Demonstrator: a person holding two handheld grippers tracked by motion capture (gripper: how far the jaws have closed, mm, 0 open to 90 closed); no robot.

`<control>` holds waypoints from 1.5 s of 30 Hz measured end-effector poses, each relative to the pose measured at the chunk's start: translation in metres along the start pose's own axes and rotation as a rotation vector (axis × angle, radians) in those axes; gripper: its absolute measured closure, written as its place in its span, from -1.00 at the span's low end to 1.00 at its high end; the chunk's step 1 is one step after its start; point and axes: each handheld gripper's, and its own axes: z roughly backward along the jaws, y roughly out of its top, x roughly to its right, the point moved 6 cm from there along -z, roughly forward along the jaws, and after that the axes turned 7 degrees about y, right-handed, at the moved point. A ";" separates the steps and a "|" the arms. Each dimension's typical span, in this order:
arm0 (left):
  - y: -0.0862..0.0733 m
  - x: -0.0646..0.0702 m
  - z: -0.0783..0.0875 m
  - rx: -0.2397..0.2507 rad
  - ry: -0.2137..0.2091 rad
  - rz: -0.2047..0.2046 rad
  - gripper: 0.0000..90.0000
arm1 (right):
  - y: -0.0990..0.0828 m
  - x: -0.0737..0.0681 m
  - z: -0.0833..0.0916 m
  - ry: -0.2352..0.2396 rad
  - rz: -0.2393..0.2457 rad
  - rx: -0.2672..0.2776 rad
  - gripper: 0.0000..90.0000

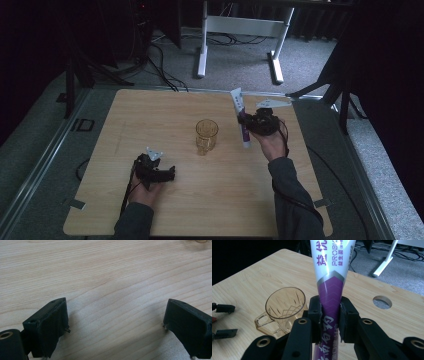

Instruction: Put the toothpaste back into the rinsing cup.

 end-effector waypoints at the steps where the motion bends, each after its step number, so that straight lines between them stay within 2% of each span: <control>1: 0.000 0.000 0.000 -0.001 0.000 0.000 -0.87 | 0.001 0.000 0.000 0.001 -0.001 0.002 0.66; 13: 0.000 0.001 0.000 0.000 -0.001 -0.002 -0.87 | 0.009 -0.004 -0.003 0.005 0.009 0.012 0.66; 45: 0.000 0.001 0.000 0.000 -0.002 -0.003 -0.87 | 0.033 -0.010 -0.011 0.030 -0.041 0.085 0.66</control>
